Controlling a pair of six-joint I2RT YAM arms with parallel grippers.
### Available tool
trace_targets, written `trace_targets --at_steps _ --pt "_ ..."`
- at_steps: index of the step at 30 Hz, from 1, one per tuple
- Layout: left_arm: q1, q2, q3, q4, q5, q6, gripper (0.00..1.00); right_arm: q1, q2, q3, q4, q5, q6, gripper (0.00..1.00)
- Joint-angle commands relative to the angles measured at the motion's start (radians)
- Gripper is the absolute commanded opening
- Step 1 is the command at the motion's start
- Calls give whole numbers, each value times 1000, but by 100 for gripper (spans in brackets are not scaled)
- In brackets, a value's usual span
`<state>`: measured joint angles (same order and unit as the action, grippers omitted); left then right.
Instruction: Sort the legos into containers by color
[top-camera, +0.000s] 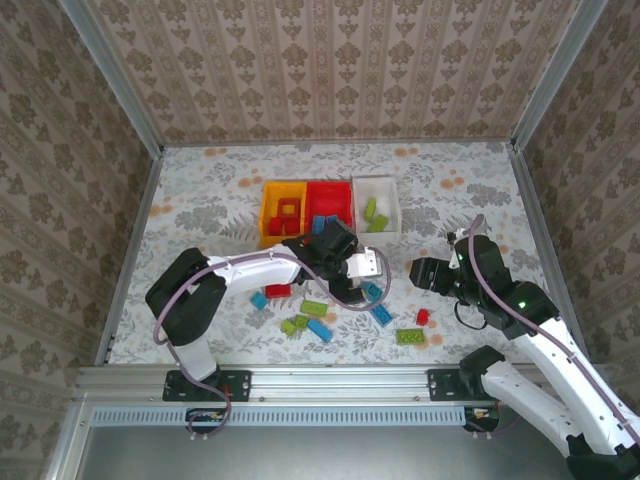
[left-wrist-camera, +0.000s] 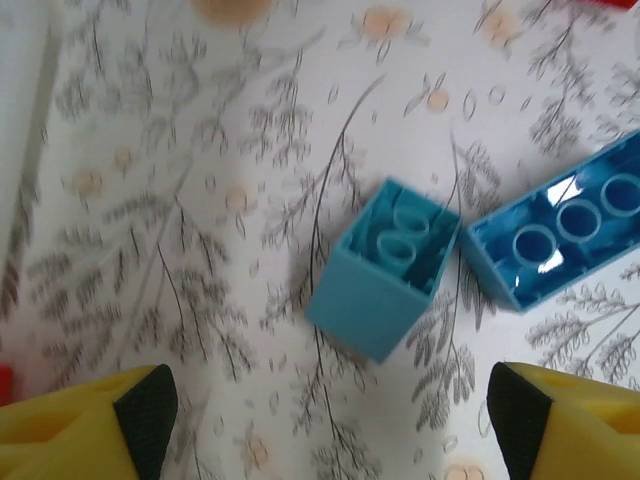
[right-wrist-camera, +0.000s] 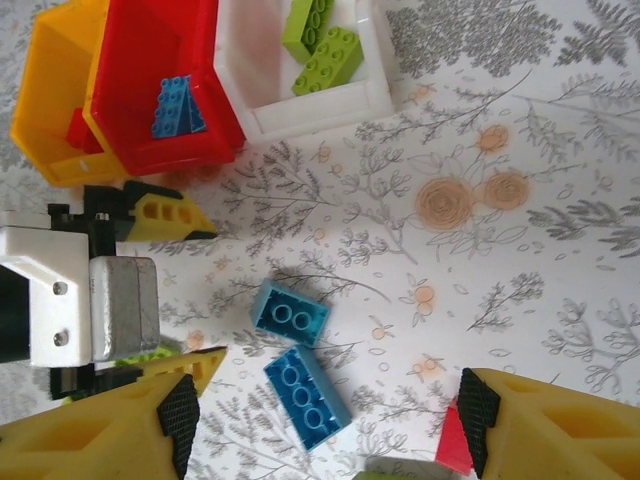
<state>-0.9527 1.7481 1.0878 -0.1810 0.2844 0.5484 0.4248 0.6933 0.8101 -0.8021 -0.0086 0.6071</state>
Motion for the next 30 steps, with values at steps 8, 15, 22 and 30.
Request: trace_targets --at_steps 8,15,22,30 --pt "1 111 19 80 133 97 82 -76 15 -19 -1 -203 82 75" --pt "10 151 30 94 147 89 77 -109 40 -29 20 -245 93 75" --pt "1 187 45 104 164 54 65 -137 63 -39 35 -274 89 74" --pt "-6 195 65 115 139 14 36 -165 73 -42 41 -299 79 74"
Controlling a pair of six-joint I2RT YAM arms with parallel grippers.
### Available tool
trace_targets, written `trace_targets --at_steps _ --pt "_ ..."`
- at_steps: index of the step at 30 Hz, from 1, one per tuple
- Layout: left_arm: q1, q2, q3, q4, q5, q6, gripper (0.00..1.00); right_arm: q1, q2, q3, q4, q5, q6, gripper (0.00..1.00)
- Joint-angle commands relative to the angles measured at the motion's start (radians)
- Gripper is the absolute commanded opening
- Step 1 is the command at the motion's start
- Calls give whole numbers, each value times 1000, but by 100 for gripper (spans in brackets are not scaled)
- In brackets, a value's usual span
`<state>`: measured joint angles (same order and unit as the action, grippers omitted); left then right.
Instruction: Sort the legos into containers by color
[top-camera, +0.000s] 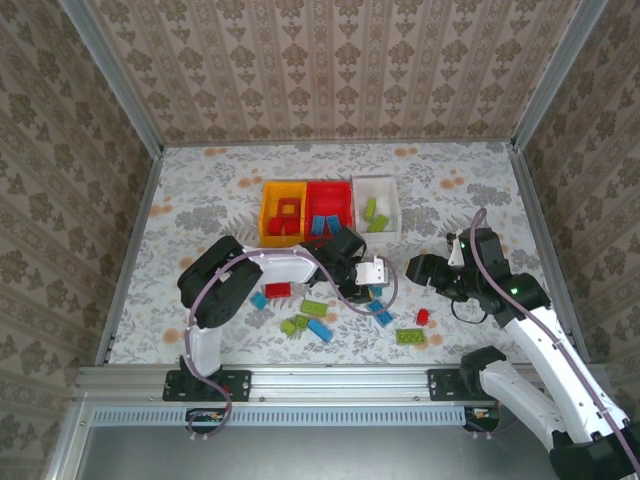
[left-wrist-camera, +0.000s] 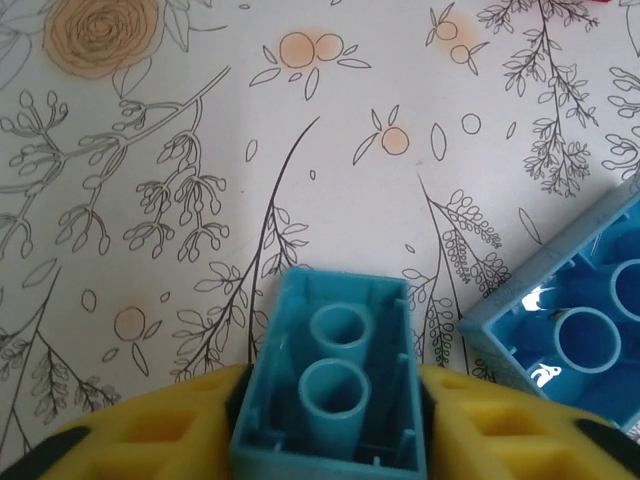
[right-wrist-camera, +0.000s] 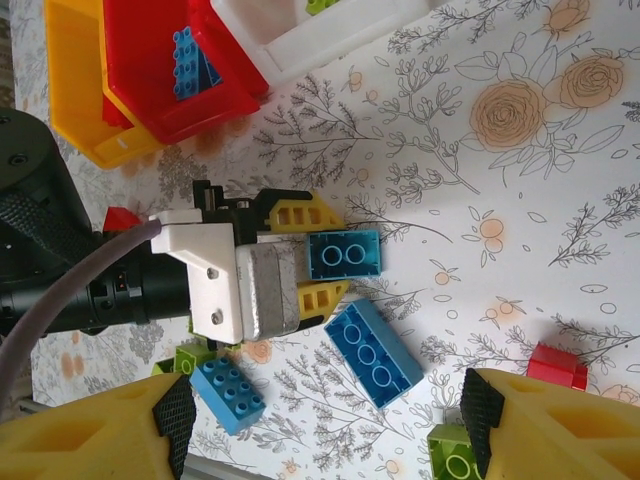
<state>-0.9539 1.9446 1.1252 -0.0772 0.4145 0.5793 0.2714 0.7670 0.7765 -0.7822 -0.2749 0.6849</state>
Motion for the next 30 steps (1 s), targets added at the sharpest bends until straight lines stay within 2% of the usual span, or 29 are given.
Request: trace_targets --at_steps 1,6,9,13,17,21,24,30 --pt "-5 -10 22 17 -2 -25 32 -15 0 -8 22 -35 0 74" --pt "10 -104 -4 52 -76 -95 28 -28 3 -3 38 -44 -15 73" --pt "42 -188 10 36 -154 -204 29 -28 18 17 62 -35 -42 73" --pt "102 -240 136 -128 -301 -390 31 -26 87 65 114 -31 -107 72" --pt "161 -183 355 -393 -383 -549 29 18 195 147 184 3 -193 71" --pt "216 -117 488 -522 -462 -688 26 85 321 238 262 63 -262 71" --pt "262 -15 638 -669 -489 -790 26 94 398 287 310 61 -260 71" --pt "285 158 856 -787 -506 -888 22 98 441 307 343 57 -252 71"
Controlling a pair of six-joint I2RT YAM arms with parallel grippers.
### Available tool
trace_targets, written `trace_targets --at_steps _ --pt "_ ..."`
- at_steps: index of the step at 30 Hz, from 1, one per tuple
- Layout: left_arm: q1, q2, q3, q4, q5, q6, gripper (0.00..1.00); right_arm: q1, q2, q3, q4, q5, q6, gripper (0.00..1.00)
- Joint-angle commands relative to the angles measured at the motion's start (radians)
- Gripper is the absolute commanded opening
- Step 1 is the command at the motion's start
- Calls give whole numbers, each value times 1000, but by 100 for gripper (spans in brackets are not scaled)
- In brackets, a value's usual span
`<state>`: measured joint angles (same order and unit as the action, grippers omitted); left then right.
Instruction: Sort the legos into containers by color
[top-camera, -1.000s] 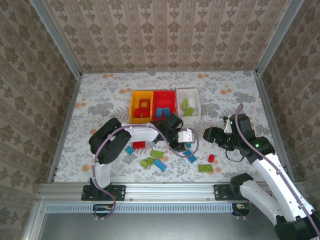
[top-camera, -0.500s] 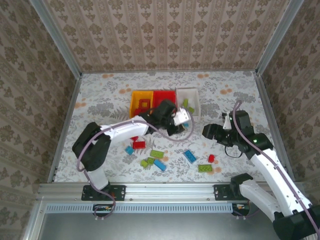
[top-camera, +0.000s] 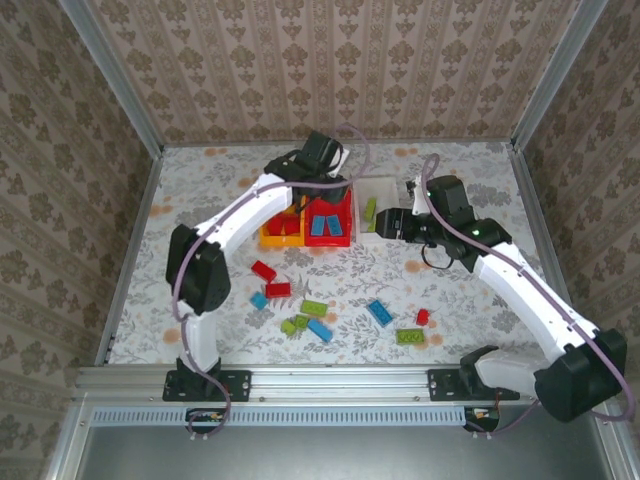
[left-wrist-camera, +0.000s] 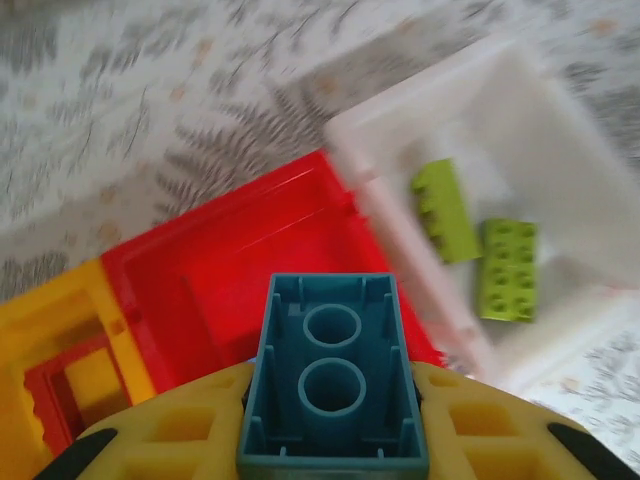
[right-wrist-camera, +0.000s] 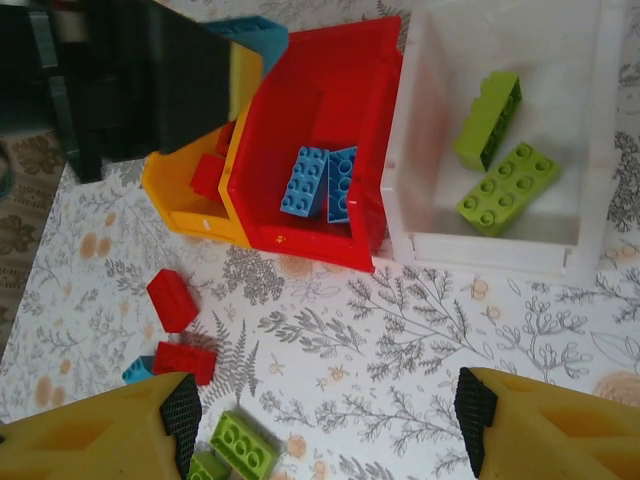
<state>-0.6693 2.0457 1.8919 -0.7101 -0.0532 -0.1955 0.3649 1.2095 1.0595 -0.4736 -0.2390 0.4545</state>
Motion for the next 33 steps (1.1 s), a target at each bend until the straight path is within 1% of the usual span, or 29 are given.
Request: trace_targets --at_steps 1,3,7,12,14,16,20,24,26,33 --pt "5 88 122 -173 -40 -132 21 5 -1 22 33 21 -20 71" --pt "16 158 195 -215 -31 -177 20 5 -2 17 28 20 -17 71" --pt "16 246 269 -228 -4 -207 20 5 -20 -4 22 21 -6 71" --pt "22 340 355 -296 -35 -262 20 5 -49 -30 9 28 7 71" --pt "22 361 361 -302 -26 -270 21 5 -59 -39 5 30 8 71" --pt "21 367 348 -287 -14 -279 26 5 -70 -46 3 33 9 72" --pt "18 369 342 -276 -1 -292 44 4 -80 -59 -3 33 10 72" --pt "10 350 346 -281 -8 -291 52 2 -85 -66 -9 36 10 73" --pt "8 337 343 -283 -5 -293 54 1 -84 -65 -13 37 9 74" --pt "-4 239 297 -266 -4 -324 53 0 -86 -63 -58 40 -24 74"
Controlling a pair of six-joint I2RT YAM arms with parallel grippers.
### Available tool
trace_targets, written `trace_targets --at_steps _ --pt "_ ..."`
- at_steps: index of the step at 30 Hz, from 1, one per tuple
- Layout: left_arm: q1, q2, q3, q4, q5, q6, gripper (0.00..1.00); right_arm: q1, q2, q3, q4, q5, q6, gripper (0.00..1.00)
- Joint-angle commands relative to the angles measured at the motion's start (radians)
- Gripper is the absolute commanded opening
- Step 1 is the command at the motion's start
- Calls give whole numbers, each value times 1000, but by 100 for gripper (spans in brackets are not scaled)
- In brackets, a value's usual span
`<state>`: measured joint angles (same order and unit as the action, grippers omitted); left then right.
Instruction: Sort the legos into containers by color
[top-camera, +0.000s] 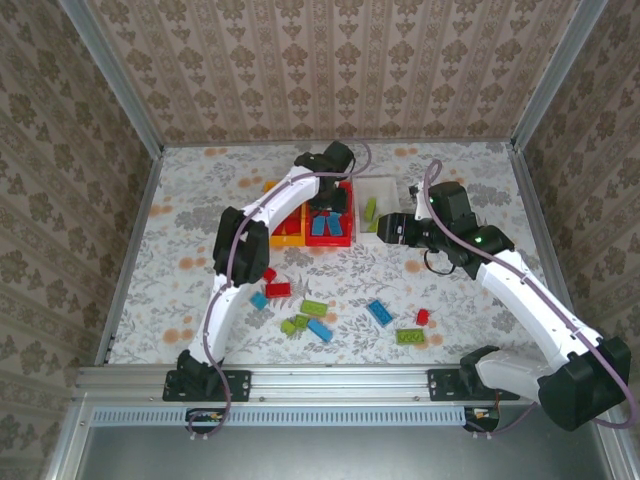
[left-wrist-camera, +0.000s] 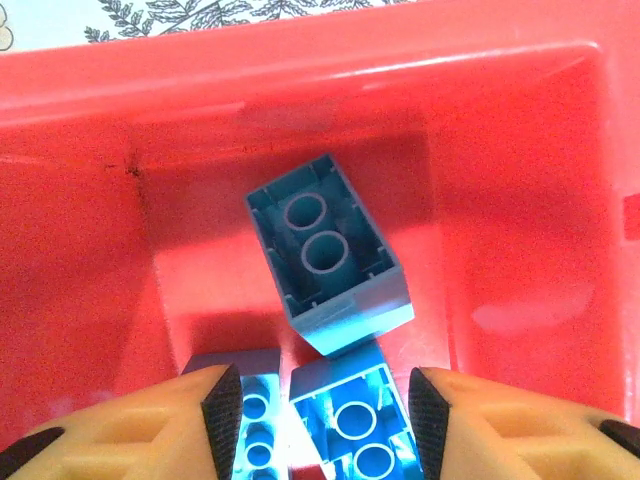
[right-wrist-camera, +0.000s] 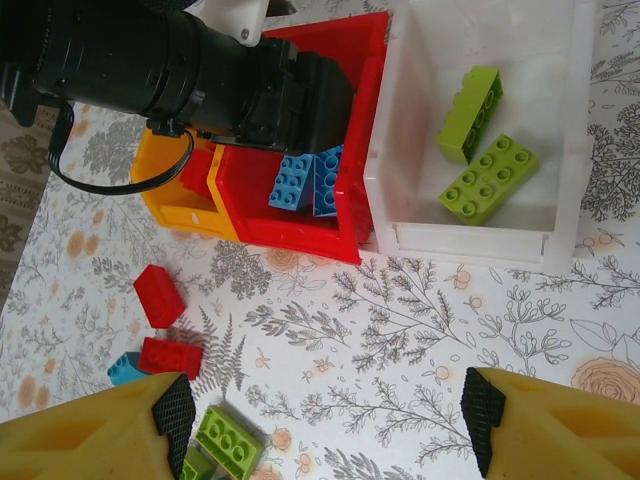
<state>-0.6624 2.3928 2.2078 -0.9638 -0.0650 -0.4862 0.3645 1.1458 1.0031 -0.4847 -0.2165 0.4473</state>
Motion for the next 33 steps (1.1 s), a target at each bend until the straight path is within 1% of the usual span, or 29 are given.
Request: trace_targets --at_steps 1,6,8,11,14,16,19,22,25,28,30,33 --pt "-12 -135 -39 1 11 -43 53 1 -25 -9 -82 21 -27 73" --pt "-27 -296 -193 105 25 -67 55 40 -32 8 -291 75 -46 70" --pt "-38 -370 -275 162 27 -48 55 67 -32 6 -385 80 -15 69" --pt "-67 -494 -427 267 51 31 56 128 -24 -18 -513 94 83 68" --pt "-123 -626 -597 382 88 180 56 181 -26 -61 -576 94 248 66" --pt "-178 -717 -713 441 120 317 58 212 -32 -78 -592 112 352 65" --pt "-253 -844 -886 502 179 451 60 219 -24 -91 -604 128 503 66" --pt "-290 -986 -1054 585 257 490 60 225 -40 -131 -582 146 693 66" --pt "-308 -1101 -1173 653 305 479 61 234 -87 -213 -512 155 921 67" --pt "-326 -1168 -1218 648 320 475 61 241 -145 -305 -433 166 1153 68" --pt "-343 -1200 -1233 639 328 485 61 256 -184 -350 -411 199 1287 68" --pt "-363 -1242 -1259 647 335 492 61 261 -211 -405 -373 226 1418 69"
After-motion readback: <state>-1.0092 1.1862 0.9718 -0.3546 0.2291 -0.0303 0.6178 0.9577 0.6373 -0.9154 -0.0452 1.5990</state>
